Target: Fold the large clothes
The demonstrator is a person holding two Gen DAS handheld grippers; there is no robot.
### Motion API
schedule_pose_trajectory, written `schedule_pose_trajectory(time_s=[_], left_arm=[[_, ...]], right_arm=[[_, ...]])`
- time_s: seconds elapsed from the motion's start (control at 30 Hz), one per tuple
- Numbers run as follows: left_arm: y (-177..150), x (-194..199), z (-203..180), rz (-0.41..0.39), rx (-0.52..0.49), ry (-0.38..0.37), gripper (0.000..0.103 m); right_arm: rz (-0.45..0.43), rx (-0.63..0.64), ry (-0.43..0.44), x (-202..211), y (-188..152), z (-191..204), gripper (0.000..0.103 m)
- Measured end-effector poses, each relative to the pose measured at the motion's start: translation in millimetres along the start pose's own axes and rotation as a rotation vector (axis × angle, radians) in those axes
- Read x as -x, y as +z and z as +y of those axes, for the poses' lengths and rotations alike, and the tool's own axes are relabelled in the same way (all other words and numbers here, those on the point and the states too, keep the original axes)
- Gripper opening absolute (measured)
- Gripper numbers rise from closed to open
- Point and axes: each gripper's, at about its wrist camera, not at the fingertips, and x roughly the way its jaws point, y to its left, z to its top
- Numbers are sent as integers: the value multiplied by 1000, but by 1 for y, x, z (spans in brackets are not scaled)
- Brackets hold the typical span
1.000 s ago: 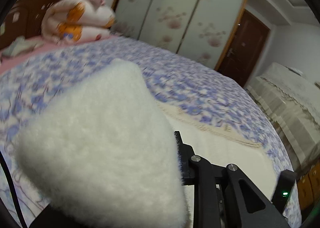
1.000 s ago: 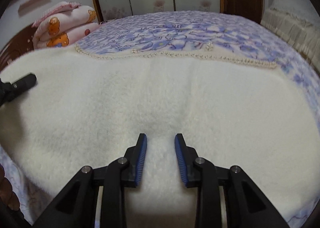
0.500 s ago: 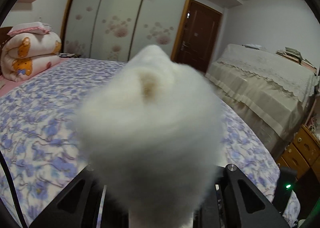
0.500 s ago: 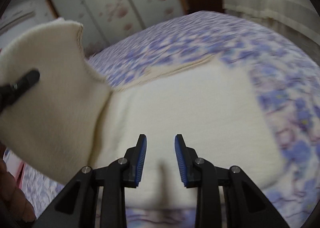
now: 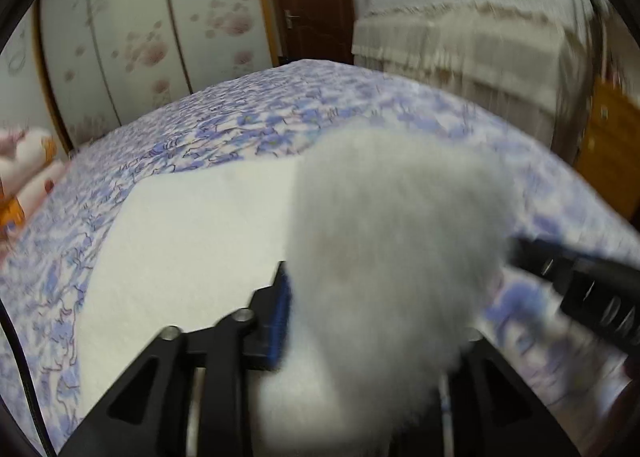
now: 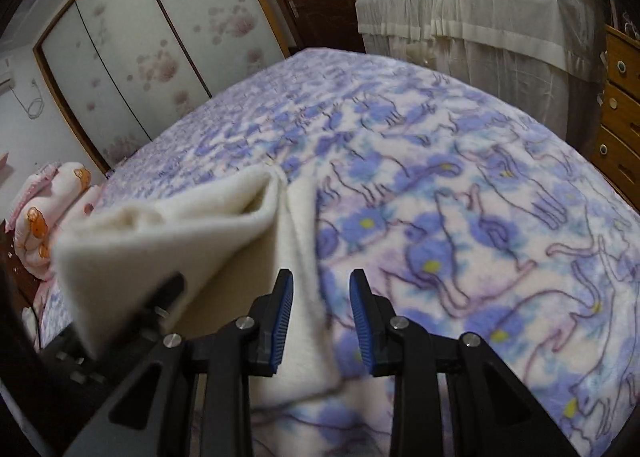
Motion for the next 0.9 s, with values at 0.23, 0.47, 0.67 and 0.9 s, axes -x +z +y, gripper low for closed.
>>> schedule_pose_trajectory(time_s=[0.23,0.47,0.67,0.9], left_arm=[[4,36,0,12,-71,-161,83],[16,99,79,25,74,-224,92],[-1,93,164,109,230,-125,93],[-30,45,216,267,424,-169,93]], right_arm=[[51,-28,30,7,5,-13,30],[57,-2,229,42,31,9,45],[216,23,365,27,39,44,56],[417,56,333,-40,34,80,42]])
